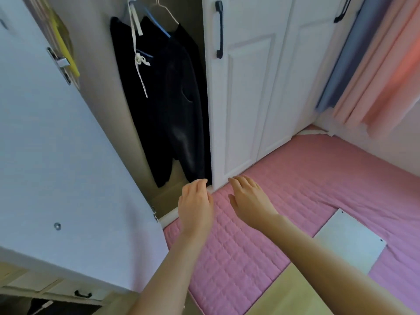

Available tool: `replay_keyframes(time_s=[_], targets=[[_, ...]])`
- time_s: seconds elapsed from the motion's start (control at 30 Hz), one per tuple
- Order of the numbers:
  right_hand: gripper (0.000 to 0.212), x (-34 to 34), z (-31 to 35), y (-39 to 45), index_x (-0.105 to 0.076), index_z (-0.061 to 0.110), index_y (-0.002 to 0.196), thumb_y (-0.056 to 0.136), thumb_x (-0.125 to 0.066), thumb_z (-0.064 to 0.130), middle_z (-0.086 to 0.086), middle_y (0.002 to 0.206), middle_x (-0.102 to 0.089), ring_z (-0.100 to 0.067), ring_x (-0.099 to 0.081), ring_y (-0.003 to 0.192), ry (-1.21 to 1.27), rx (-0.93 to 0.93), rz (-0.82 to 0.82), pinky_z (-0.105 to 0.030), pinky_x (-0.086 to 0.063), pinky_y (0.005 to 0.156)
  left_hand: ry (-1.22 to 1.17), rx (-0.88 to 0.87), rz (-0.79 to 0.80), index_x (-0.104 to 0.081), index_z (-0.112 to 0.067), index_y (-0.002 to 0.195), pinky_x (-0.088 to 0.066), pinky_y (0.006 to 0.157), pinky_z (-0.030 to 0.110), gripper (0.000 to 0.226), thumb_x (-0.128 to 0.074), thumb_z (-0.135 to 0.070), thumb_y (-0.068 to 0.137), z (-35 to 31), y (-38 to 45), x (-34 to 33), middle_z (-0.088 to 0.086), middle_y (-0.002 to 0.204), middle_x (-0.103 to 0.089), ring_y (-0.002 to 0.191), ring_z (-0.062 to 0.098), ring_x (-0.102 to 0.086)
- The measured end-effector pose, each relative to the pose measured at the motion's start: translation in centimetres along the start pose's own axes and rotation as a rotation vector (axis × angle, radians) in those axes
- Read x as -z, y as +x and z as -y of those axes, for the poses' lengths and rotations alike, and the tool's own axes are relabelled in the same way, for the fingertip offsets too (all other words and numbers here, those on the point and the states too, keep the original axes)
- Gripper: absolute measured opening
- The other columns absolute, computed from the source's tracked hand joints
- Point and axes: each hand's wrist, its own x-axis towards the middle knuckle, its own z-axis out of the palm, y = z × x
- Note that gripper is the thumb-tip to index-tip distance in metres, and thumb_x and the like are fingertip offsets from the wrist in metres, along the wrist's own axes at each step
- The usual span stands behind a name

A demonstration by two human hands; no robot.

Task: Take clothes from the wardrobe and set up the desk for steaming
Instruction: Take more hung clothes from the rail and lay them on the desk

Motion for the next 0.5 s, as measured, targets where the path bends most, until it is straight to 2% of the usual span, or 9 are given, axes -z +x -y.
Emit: replay_keyframes(time_s=[0.1,0.3,0.5], targets=[[0.036,0.6,-0.8,3.0,-0.05,0.003,0.128,0.095,-0.048,0.019,-0.012,0.122,-0.057,-0.03,-0.051,0.118,0.008,0.05,-0.013,-0.037,-0.041,0.102,0.038,0.018,-0.06,-0.061,-0.011,0.123,-0.052,0.084,0.032,0.033,-0.061,-0.014,0.09,-0.2,2.6,0.2,0.003,0.118,-0.066,0.112,0.021,-0.057],[0.042,3.4,-1.5,10.7,-0.048,0.002,0.133,0.096,-0.05,0.021,-0.013,0.129,-0.055,-0.031,-0.049,0.123,0.017,0.138,-0.095,-0.038,-0.039,0.104,0.063,0.054,-0.149,-0.056,-0.012,0.129,-0.052,0.091,0.034,0.036,-0.056,-0.019,0.094,-0.6,9.6,1.4,0.004,0.123,-0.063,0.119,0.021,-0.053],[0.038,7.2,-2.0,18.8,-0.049,0.001,0.13,0.098,-0.046,0.021,-0.014,0.127,-0.056,-0.032,-0.049,0.122,-0.027,0.221,-0.184,-0.037,-0.041,0.105,0.084,0.041,-0.249,-0.052,-0.014,0.133,-0.051,0.094,0.036,0.038,-0.054,-0.022,0.096,-1.1,18.0,3.8,0.003,0.13,-0.059,0.123,0.021,-0.05]])
